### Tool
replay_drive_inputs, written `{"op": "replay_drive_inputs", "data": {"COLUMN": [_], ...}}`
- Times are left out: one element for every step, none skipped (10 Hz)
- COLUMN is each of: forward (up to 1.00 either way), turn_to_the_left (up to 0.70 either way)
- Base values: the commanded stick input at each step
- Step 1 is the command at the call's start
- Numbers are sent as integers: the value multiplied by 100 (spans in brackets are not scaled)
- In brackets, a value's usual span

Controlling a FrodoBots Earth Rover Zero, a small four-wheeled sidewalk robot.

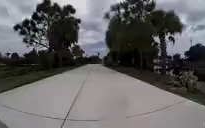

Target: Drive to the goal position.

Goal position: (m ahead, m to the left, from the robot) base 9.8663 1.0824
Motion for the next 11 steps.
{"op": "replay_drive_inputs", "data": {"forward": [85, 85, 85, 85, 85, 85, 85, 85, 85, 85, 85], "turn_to_the_left": [0, 0, 0, 0, 26, 34, 34, 34, 34, 34, 34]}}
